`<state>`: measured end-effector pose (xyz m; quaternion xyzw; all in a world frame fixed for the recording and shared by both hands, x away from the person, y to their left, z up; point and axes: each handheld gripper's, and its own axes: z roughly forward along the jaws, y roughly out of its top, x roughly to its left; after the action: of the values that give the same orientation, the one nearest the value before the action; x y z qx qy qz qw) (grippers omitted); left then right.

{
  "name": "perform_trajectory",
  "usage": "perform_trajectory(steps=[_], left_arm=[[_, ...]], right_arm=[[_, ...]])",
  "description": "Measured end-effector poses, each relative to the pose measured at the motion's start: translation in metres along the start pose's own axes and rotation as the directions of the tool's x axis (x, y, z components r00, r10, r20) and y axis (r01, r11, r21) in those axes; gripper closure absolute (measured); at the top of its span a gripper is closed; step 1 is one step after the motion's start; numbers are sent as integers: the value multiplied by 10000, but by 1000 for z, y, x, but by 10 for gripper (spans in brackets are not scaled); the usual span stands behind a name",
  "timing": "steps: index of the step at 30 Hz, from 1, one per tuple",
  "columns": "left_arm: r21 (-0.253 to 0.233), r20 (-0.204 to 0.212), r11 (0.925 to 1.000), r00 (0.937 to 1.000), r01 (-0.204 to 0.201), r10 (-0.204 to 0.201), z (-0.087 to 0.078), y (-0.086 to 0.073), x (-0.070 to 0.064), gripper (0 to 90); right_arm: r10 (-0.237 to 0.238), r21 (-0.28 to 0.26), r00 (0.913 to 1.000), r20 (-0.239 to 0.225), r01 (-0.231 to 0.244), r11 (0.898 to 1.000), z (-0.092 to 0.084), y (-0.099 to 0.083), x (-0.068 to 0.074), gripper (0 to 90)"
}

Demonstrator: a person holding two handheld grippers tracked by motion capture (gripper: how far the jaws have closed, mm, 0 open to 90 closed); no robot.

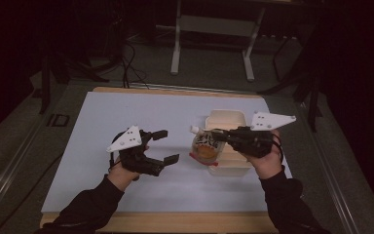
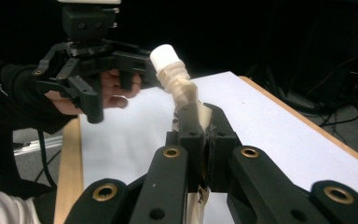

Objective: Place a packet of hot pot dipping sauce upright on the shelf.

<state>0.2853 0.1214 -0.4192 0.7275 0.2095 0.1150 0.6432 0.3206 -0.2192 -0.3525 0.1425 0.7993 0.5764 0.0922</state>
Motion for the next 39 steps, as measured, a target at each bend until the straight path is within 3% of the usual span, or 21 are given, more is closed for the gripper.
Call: perform_trajectory(steps=[2,7,12,15,25,28,39], left_arm=[[259,-133,9996,9999,92,-88,-4,-3,2,68],[351,-388,9981,9980,509,-496,-12,-12,9,21],[519,-656,9963,9957,690,-656,-21,-26,14,21],[568,-749,9958,9950,711,-668,-25,-32,16,21],[487,-1076,9931,9891,1063,-1006,-33,-46,22,21],[548,-1051,9921,9888,1125,-1063,-33,-48,23,21],[548,-1028,9901,9870,1294,-1233,-32,-55,24,21]], right_arm=[[-65,11,10000,15,65,10000,-6,0,-5,877],[-113,43,9999,29,113,9999,-17,0,-18,875],[-27,81,9985,-538,31,10000,-26,-6,-49,875],[-477,-77,9982,-360,475,9988,-27,-11,-60,875],[-822,249,9959,-375,831,9962,-21,-19,-93,871],[-623,160,9975,-326,629,9979,-17,-22,-106,871],[-267,252,9996,-36,268,9993,-3,-27,-135,871]])
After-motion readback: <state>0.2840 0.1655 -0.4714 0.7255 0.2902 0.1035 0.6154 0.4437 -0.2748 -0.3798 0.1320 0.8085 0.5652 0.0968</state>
